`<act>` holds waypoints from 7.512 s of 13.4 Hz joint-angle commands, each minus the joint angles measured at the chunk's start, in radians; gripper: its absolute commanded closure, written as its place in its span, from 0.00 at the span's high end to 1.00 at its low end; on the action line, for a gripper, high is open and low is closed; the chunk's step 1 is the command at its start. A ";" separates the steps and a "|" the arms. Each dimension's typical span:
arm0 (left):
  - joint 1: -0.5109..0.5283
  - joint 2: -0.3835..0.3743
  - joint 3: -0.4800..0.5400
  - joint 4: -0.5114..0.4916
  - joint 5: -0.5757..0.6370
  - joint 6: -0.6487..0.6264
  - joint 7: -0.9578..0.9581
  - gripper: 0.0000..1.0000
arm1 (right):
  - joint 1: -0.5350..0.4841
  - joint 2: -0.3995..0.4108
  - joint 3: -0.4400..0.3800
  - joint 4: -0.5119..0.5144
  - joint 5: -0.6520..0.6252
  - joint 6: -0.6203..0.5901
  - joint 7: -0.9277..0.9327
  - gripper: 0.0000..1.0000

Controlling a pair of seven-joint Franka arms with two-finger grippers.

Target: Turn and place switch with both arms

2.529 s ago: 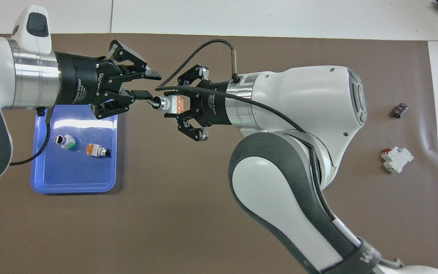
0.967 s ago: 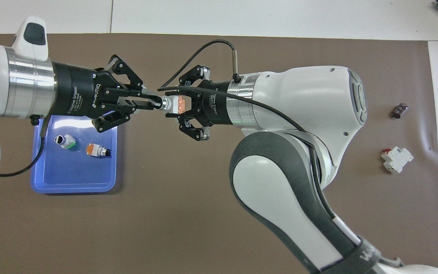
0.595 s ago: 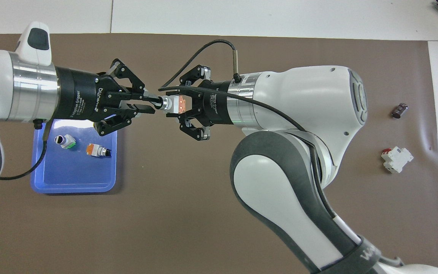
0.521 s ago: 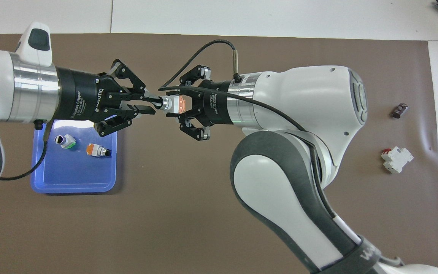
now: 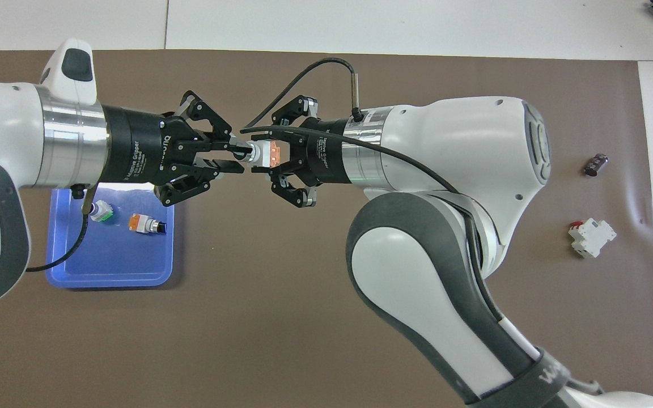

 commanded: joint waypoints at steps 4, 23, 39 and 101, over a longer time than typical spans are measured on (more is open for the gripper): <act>-0.008 -0.030 0.007 -0.044 0.011 0.031 -0.001 0.00 | -0.016 -0.026 0.010 -0.019 -0.006 -0.008 -0.016 0.00; -0.005 -0.059 0.008 -0.106 0.056 0.048 0.732 0.00 | -0.033 -0.038 0.005 -0.019 -0.006 -0.040 -0.017 0.00; -0.065 -0.047 0.005 -0.104 0.040 0.196 0.949 0.00 | -0.035 -0.043 0.003 -0.019 -0.006 -0.040 -0.016 0.00; 0.377 -0.044 0.008 -0.198 0.672 -0.065 1.136 0.69 | -0.326 -0.320 -0.251 0.007 -0.776 -0.796 -1.484 1.00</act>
